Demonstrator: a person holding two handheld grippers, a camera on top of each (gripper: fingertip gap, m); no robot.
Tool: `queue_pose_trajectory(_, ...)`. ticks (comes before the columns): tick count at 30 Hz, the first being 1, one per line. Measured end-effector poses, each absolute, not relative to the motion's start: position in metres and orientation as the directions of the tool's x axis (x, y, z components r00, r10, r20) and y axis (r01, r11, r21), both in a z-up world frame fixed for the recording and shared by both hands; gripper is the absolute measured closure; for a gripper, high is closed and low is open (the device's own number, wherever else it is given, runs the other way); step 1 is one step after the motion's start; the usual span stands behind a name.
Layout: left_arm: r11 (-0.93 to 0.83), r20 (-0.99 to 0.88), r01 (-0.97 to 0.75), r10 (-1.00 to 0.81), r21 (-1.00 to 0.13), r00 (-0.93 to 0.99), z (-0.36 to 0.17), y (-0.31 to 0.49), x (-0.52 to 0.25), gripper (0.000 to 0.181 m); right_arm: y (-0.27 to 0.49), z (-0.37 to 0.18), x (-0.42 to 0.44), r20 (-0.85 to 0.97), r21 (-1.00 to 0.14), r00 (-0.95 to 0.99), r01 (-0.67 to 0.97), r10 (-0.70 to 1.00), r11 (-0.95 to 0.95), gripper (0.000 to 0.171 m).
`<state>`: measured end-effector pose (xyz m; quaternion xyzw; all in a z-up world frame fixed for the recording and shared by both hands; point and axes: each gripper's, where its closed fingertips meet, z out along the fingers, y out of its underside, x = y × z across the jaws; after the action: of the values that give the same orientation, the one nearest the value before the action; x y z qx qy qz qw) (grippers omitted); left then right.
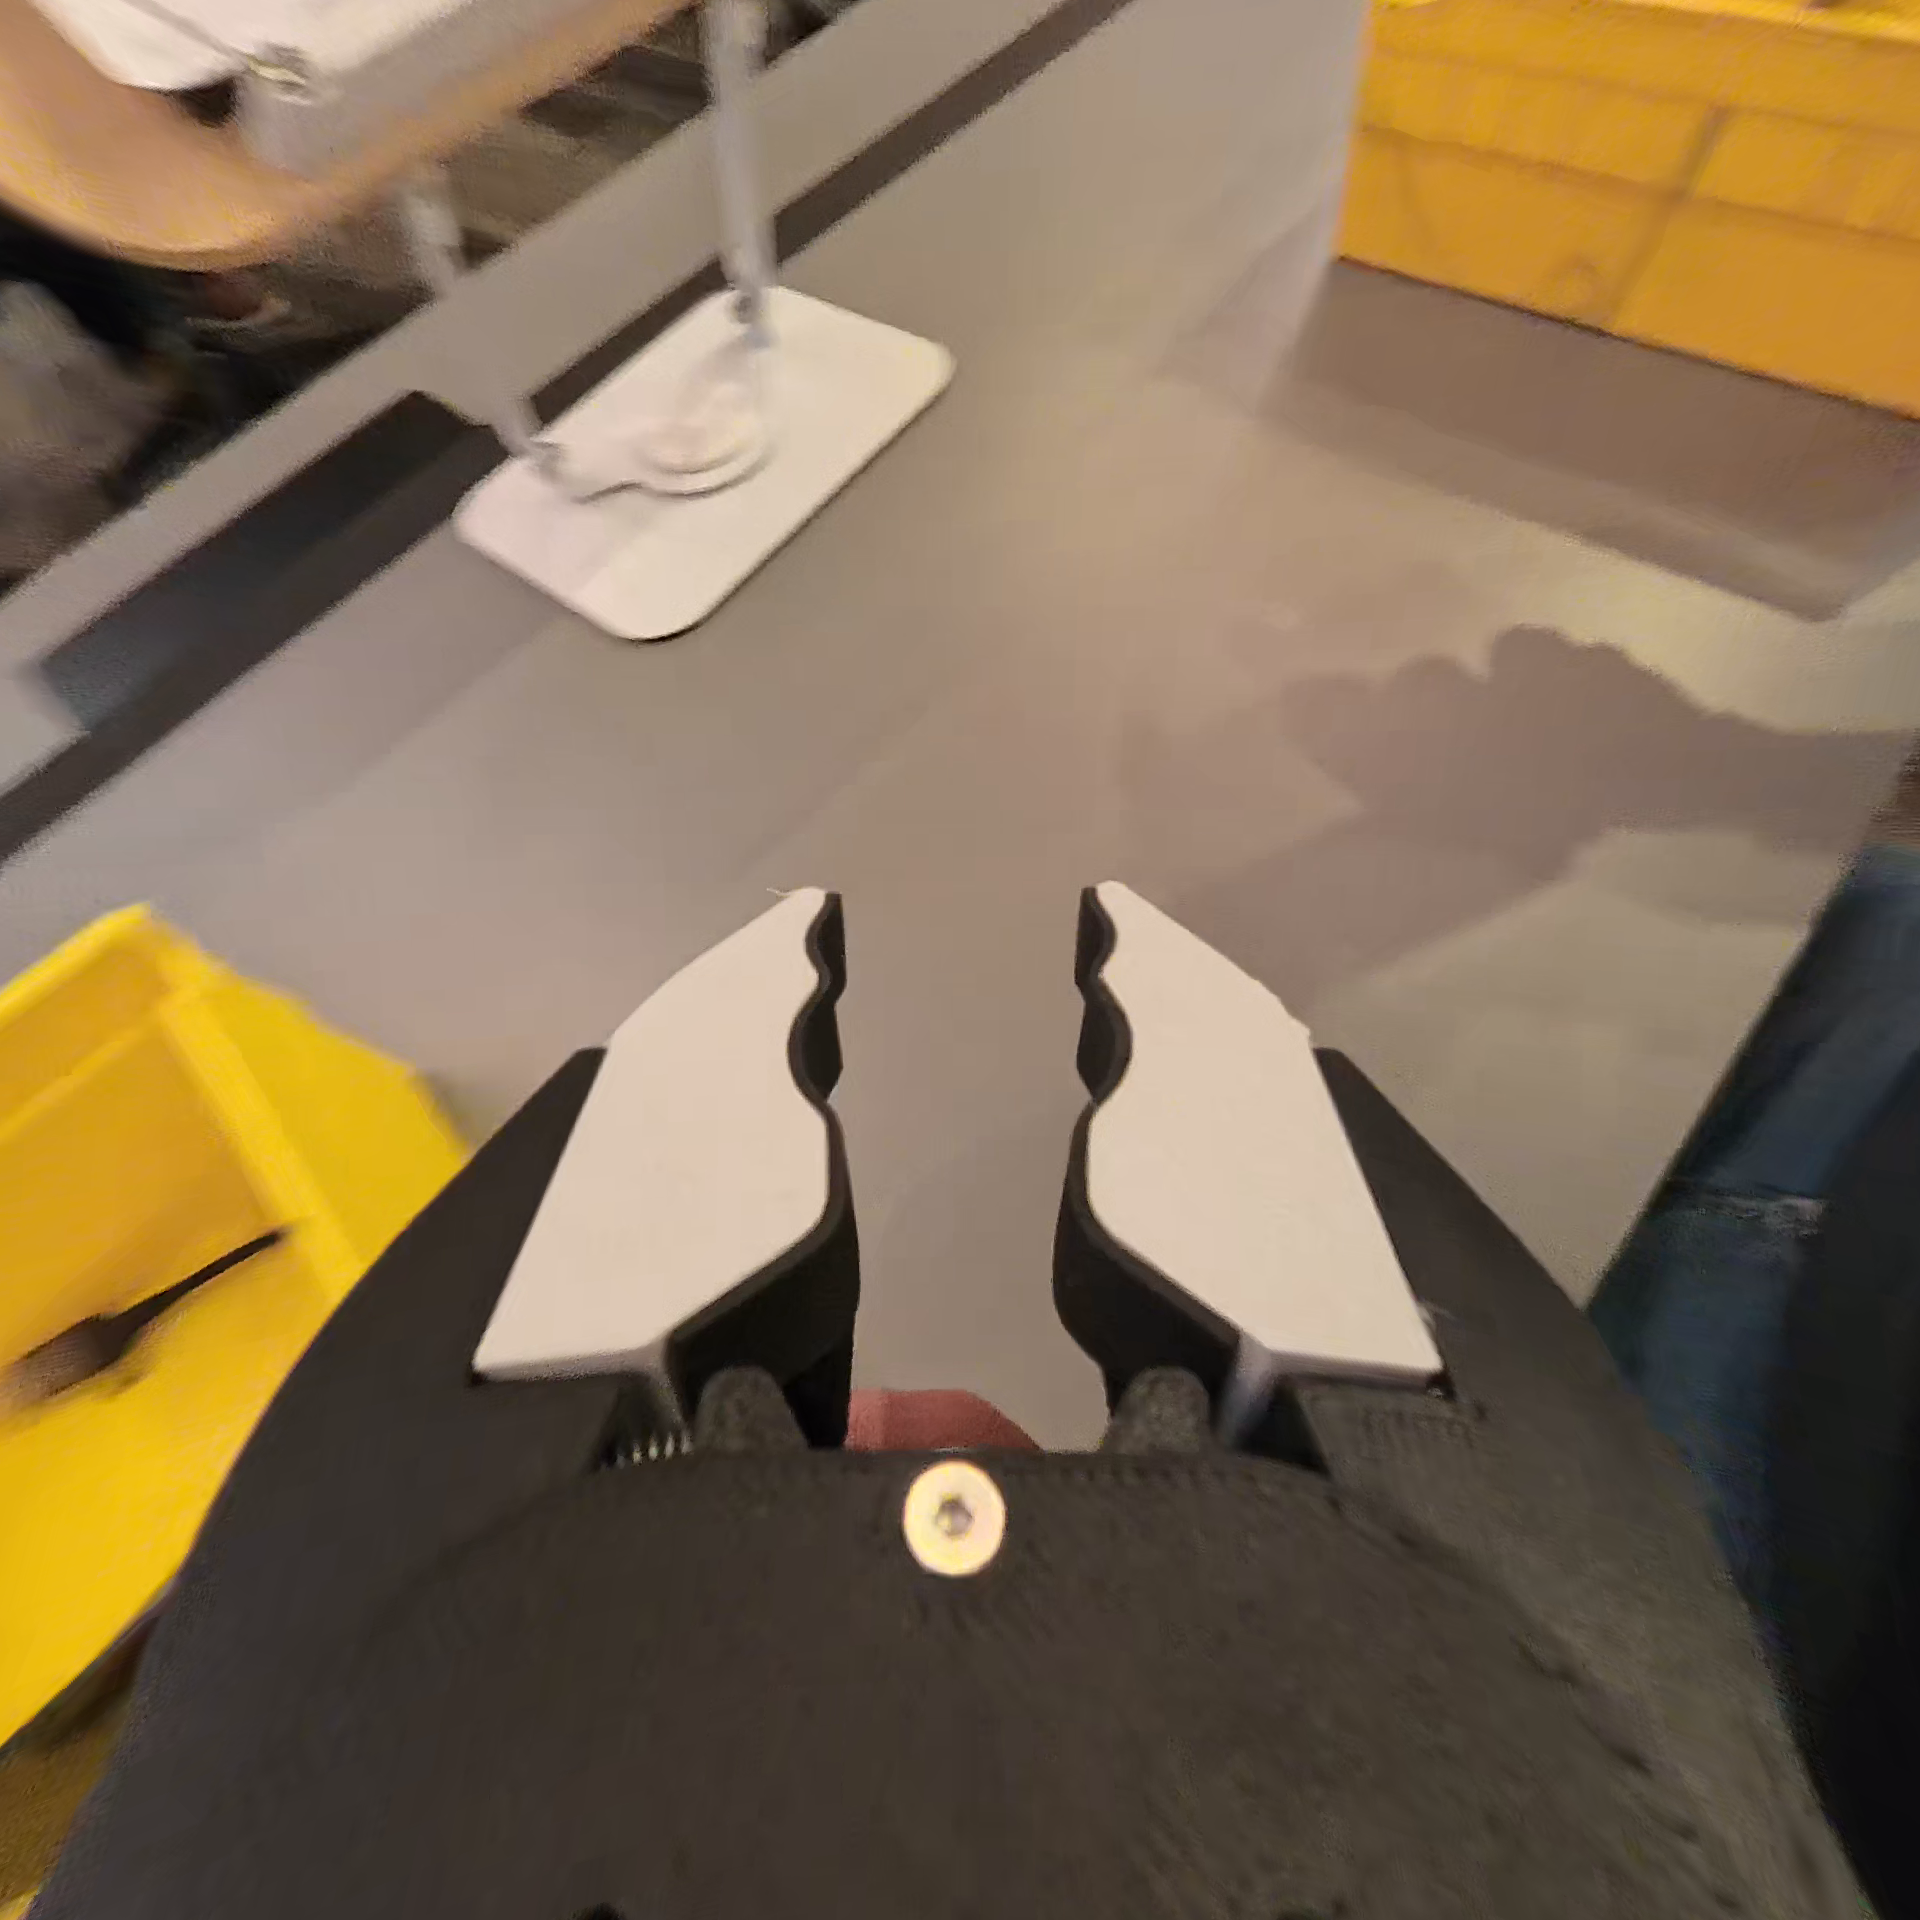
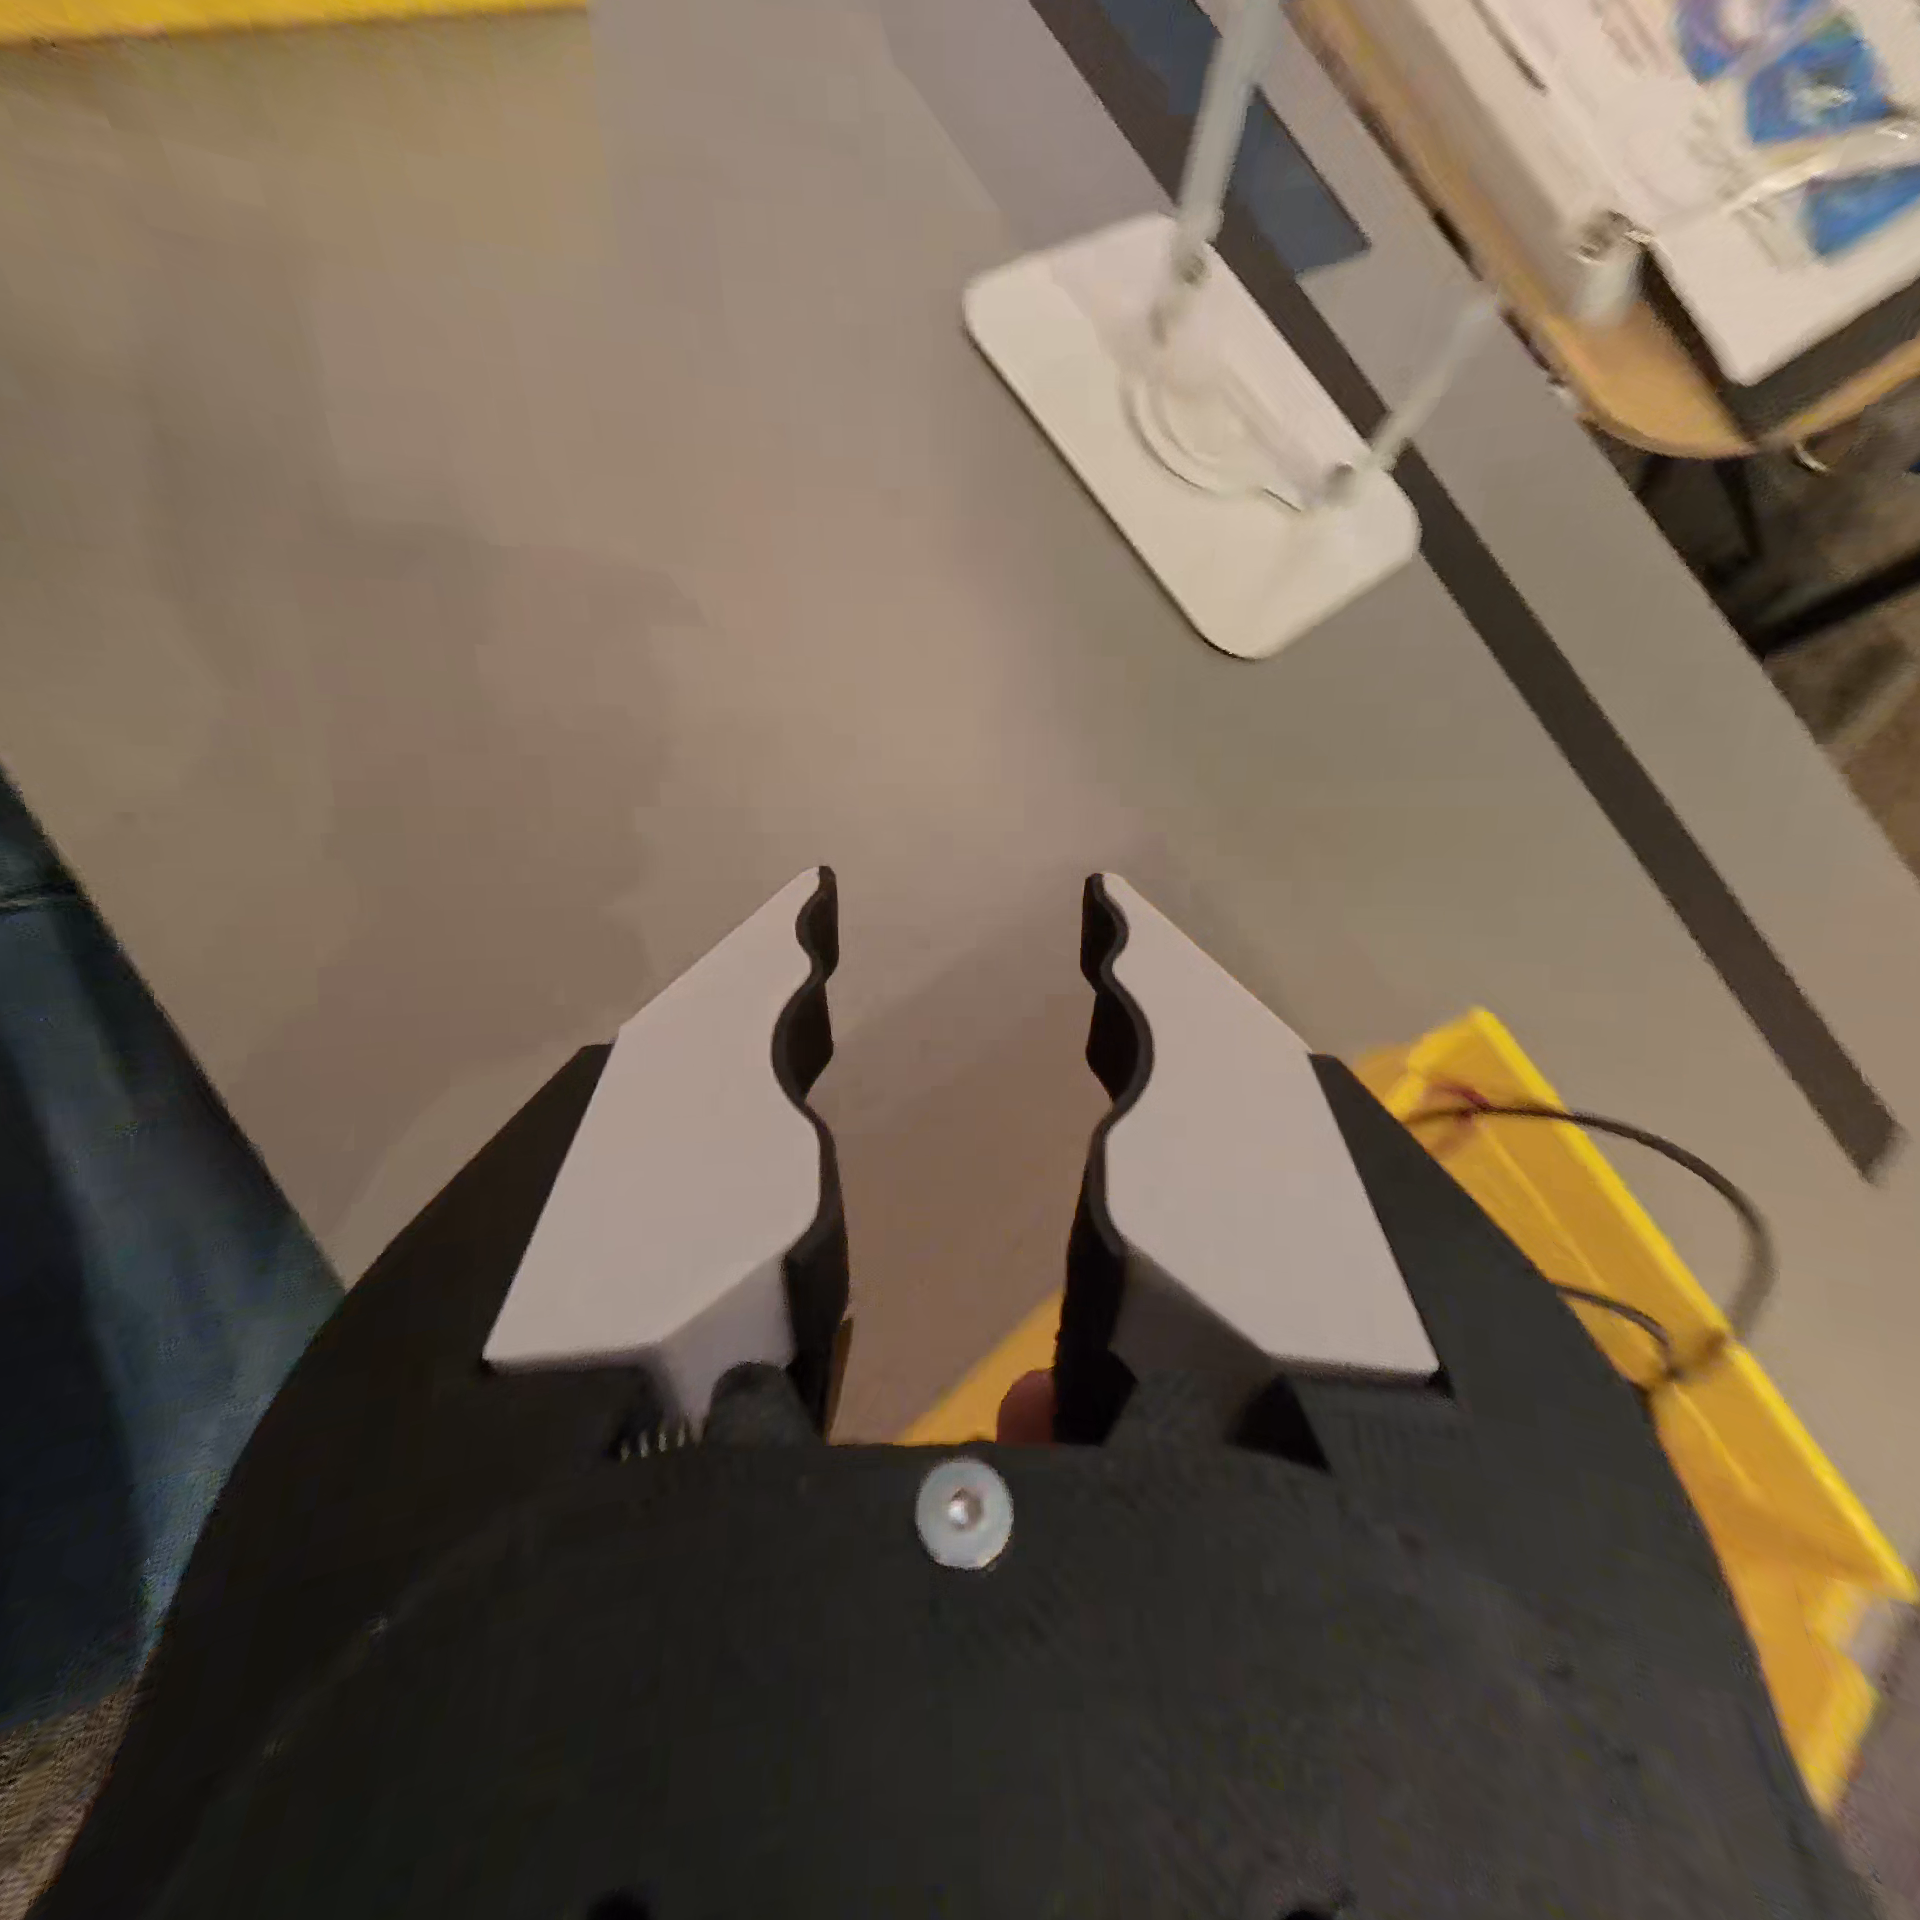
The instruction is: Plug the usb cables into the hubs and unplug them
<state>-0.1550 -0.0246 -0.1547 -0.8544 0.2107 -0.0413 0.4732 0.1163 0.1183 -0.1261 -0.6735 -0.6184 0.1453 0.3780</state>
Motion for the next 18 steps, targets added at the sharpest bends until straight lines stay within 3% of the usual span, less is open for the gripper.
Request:
queue_pose_trajectory(7,-0.567,-0.341,-0.366,-0.156,-0.738,0.927,-0.125,-0.048,-0.299,0.143,0.051,-0.165,0.047,0.143,-0.734,0.062,0.676,0.988,0.064,0.126)
queue_pose_trajectory(13,-0.617,-0.488,-0.582,-0.34,-0.529,0.804,-0.143,-0.028,-0.351,0.144,0.017,-0.19,0.016,0.083,-0.74,0.002,0.67,0.997,0.06,0.128)
queue_pose_trajectory(18,-0.642,-0.454,-0.692,-0.535,-0.33,0.713,-0.186,-0.01,-0.368,0.143,0.002,-0.203,0.012,0.03,-0.747,-0.003,0.664,1.0,0.025,0.129)
